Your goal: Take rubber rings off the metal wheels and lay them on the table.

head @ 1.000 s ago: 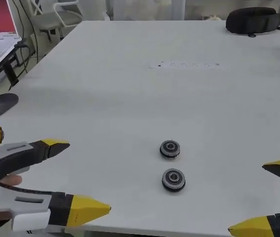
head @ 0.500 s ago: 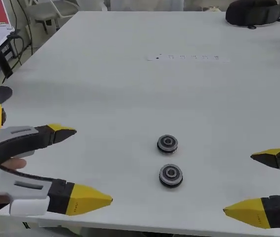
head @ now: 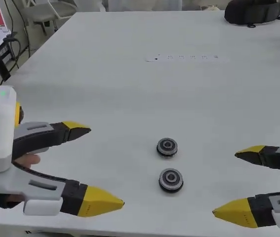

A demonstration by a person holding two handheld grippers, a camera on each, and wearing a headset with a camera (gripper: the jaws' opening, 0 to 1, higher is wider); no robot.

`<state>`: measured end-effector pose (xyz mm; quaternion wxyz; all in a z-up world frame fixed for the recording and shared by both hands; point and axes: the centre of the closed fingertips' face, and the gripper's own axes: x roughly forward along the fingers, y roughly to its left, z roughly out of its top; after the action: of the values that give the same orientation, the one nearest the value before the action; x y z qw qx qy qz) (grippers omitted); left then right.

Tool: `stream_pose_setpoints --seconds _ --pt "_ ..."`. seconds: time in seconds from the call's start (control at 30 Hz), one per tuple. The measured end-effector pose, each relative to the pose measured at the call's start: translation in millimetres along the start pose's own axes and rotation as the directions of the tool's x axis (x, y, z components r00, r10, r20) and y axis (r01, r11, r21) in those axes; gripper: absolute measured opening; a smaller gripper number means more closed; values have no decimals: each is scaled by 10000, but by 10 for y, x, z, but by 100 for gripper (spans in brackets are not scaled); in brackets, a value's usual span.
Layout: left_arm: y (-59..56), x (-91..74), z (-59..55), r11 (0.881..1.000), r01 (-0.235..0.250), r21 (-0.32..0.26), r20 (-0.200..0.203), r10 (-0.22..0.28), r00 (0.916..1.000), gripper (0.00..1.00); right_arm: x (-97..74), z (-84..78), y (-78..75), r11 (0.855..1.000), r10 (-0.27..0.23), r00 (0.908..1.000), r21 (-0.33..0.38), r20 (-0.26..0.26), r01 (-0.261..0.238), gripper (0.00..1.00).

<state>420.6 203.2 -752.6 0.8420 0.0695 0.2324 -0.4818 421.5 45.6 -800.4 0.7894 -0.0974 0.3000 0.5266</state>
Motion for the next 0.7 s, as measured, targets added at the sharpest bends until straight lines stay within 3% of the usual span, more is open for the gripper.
stream_pose_setpoints --seconds 0.3,0.7 --pt "-46 157 6 9962 574 655 -309 -554 9980 87 72 30 1 9972 376 9992 -635 -168 -386 72" --pt "-144 394 59 9854 1325 1070 -334 -1296 9910 81 264 100 42 9821 1047 9937 -1531 -396 -1096 63"
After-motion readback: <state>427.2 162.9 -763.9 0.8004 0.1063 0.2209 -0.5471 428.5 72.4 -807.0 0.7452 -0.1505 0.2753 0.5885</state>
